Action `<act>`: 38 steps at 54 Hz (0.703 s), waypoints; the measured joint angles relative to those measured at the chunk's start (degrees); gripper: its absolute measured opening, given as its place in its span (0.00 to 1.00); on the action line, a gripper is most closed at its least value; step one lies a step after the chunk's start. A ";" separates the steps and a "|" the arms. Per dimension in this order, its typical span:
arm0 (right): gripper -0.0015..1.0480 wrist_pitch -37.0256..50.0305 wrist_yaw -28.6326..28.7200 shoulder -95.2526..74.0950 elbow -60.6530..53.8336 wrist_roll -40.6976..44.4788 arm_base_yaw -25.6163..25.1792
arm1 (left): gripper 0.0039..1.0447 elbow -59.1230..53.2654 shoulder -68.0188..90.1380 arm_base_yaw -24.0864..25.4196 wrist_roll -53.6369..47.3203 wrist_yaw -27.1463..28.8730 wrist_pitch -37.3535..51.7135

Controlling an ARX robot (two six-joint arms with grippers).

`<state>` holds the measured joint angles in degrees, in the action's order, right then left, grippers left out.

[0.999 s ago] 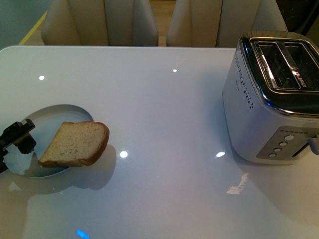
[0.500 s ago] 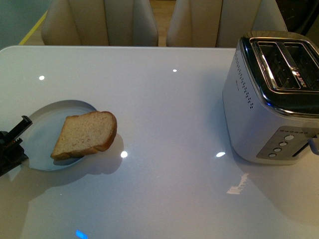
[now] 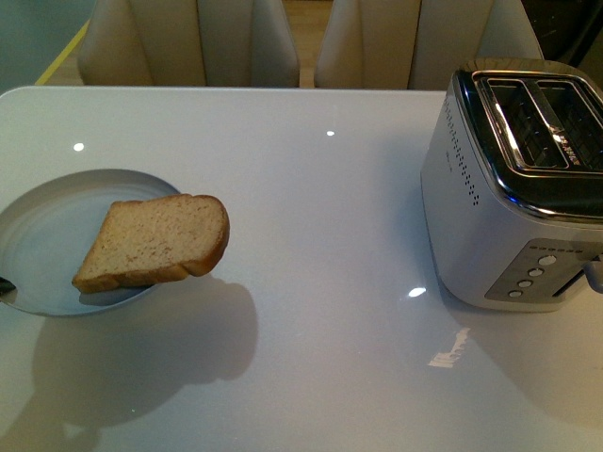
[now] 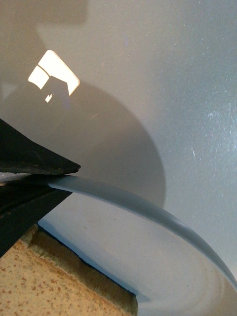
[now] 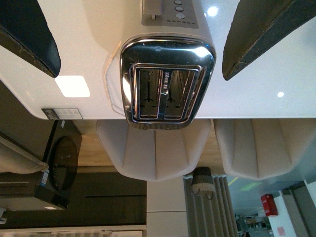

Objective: Left arm holds plate, right arm toasts bread

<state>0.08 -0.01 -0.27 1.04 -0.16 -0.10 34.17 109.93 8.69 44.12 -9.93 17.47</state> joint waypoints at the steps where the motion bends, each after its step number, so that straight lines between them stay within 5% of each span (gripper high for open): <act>1: 0.91 0.00 0.00 0.00 0.00 0.00 0.00 | 0.03 -0.55 -1.62 -0.33 0.35 0.02 -0.68; 17: 0.91 0.00 0.00 0.00 0.00 0.00 0.00 | 0.03 -0.31 -26.36 -11.45 7.58 3.45 -15.47; 38: 0.91 0.00 0.00 0.00 0.00 0.00 0.00 | 0.03 11.87 -29.31 -28.13 15.52 8.44 -24.26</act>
<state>0.08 -0.01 -0.27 1.04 -0.16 -0.10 46.04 80.62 -19.44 59.64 -1.50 -6.79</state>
